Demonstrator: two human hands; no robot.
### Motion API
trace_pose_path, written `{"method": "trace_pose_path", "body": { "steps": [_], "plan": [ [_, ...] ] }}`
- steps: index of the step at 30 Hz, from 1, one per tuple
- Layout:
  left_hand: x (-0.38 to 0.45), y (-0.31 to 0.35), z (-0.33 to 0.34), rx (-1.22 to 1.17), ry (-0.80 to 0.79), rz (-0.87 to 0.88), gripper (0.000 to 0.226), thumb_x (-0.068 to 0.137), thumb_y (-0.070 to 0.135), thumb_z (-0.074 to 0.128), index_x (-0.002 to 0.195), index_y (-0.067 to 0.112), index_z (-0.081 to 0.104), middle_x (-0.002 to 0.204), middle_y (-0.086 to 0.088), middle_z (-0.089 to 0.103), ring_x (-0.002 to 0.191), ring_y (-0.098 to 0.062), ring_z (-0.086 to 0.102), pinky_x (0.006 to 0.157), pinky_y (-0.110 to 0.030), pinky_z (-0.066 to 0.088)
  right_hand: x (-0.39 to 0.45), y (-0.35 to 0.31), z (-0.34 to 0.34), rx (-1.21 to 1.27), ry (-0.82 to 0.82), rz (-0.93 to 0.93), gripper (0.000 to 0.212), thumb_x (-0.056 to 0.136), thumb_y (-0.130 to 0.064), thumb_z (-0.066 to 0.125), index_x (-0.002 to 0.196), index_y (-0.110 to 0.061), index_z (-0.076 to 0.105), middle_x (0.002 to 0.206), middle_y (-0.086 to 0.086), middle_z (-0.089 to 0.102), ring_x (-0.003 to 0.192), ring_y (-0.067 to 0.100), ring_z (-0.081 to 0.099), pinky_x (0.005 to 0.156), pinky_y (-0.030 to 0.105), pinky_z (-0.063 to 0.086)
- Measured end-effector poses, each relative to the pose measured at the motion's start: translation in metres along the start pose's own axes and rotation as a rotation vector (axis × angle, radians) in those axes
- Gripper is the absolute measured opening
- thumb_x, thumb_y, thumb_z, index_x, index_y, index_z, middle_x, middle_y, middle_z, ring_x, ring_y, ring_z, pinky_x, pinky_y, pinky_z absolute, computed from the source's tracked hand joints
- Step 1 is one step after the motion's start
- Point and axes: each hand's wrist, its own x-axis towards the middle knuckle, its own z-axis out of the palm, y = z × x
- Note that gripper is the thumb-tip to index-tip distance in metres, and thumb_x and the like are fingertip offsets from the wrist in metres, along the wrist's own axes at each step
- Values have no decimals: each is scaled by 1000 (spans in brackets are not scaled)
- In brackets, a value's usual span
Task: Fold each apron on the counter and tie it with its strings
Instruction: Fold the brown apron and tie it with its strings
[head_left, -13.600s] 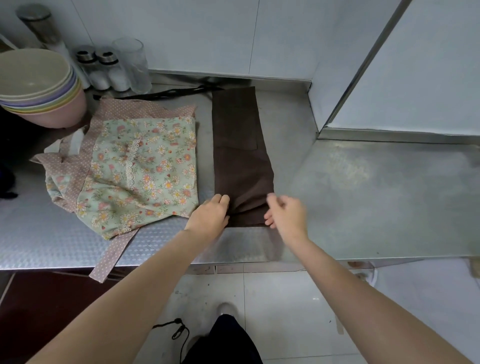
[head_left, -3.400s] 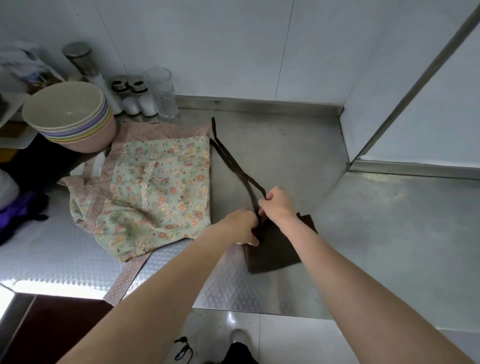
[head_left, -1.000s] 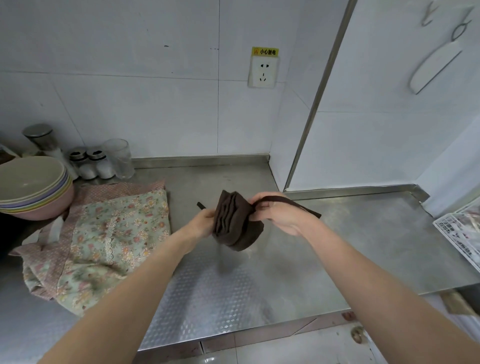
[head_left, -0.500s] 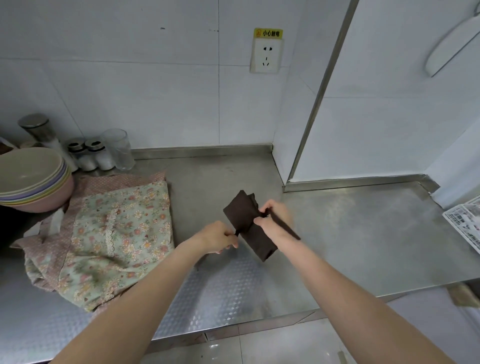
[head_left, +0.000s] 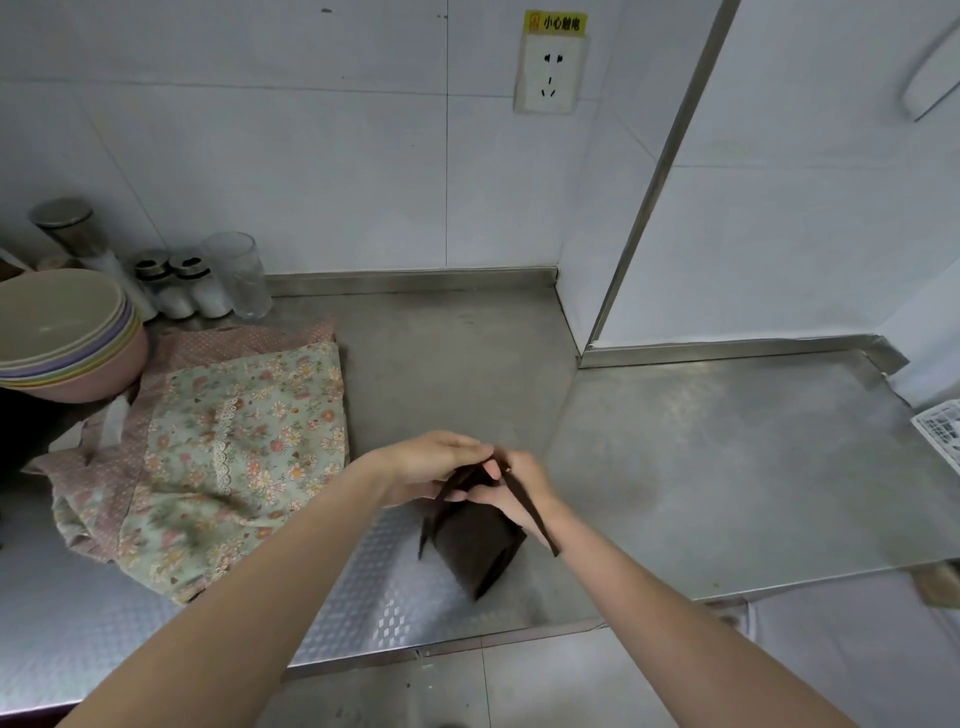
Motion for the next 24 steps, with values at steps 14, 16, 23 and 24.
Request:
{"method": "trace_pose_path", "body": {
  "steps": [14, 16, 23, 24],
  "plan": [
    [14, -13, -13, -13, -158, -275, 25, 97, 38, 42, 91, 24, 62, 99, 2, 64, 103, -19, 53, 95, -42, 42, 10, 5, 8, 443, -195, 293, 27, 95, 7, 30, 81, -15, 40, 71, 2, 44, 60, 10, 38, 51, 20, 32],
    [16, -12, -15, -34, -137, -307, 26, 96, 41, 43, 92, 24, 62, 106, -4, 59, 111, -27, 47, 95, -44, 43, 10, 10, 6, 433, -269, 280, 30, 88, 16, 34, 96, -11, 46, 81, 1, 44, 65, 9, 38, 52, 21, 28],
    [20, -6, -7, -21, -165, -313, 28, 98, 41, 36, 98, 27, 60, 95, -5, 61, 88, -17, 54, 96, -47, 40, 8, 13, 16, 401, -229, 207, 22, 97, -14, 47, 78, -21, 57, 52, -10, 46, 44, -1, 36, 44, 16, 26],
    [22, -8, -8, -32, -161, -319, 31, 97, 46, 36, 102, 26, 59, 98, -5, 61, 93, -20, 53, 95, -47, 40, 9, 15, 16, 501, -164, 255, 28, 99, -12, 40, 76, -17, 54, 51, -5, 43, 39, 1, 33, 41, 16, 25]
  ]
}}
